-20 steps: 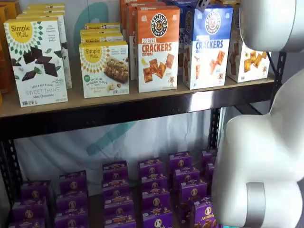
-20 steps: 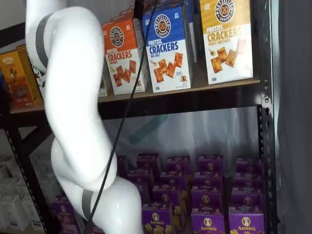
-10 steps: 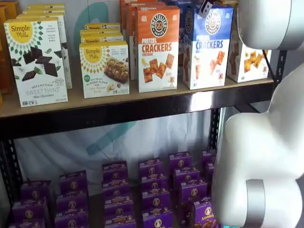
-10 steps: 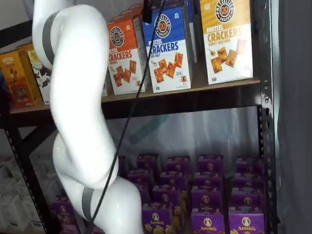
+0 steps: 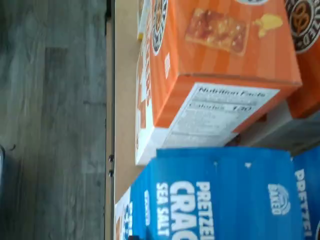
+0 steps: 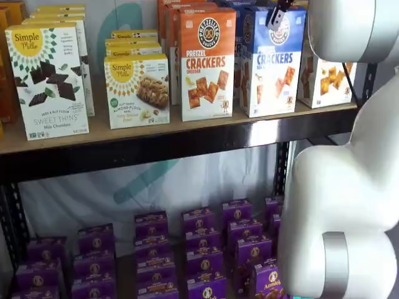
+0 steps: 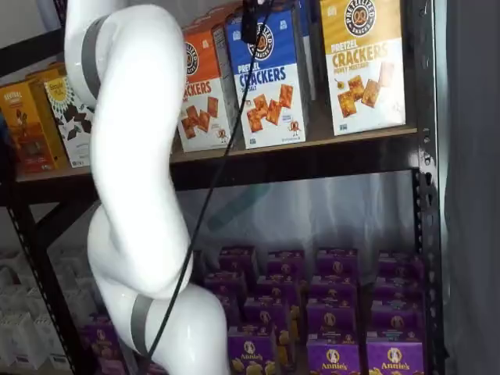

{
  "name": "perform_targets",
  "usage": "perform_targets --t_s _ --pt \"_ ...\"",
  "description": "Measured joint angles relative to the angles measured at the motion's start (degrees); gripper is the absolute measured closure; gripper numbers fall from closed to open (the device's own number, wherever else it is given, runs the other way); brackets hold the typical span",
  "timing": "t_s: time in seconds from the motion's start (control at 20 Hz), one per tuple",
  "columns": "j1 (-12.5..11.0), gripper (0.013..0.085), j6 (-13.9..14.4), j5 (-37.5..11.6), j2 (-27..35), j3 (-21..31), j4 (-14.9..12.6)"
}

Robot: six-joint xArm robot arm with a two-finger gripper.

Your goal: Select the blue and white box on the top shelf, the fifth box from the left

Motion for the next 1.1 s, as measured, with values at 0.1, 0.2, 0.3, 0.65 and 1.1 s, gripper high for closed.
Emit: perform_targets --t_s 0.1,0.2,0.3,0.65,1.1 --pt "0.3 0.0130 -0.2 0.8 0.5 -0.7 -1.4" --pt "0.4 0.0130 -0.5 1.8 0.9 -1.4 -2.5" --pt "0.4 0.0130 -0.7 2.6 1.1 -1.9 -3.3" --pt "1.1 0.0130 -1.0 2.4 -0.3 0.0 -5.4" --pt "2.0 0.0210 -0.4 0.7 -2.6 3.3 -5.6"
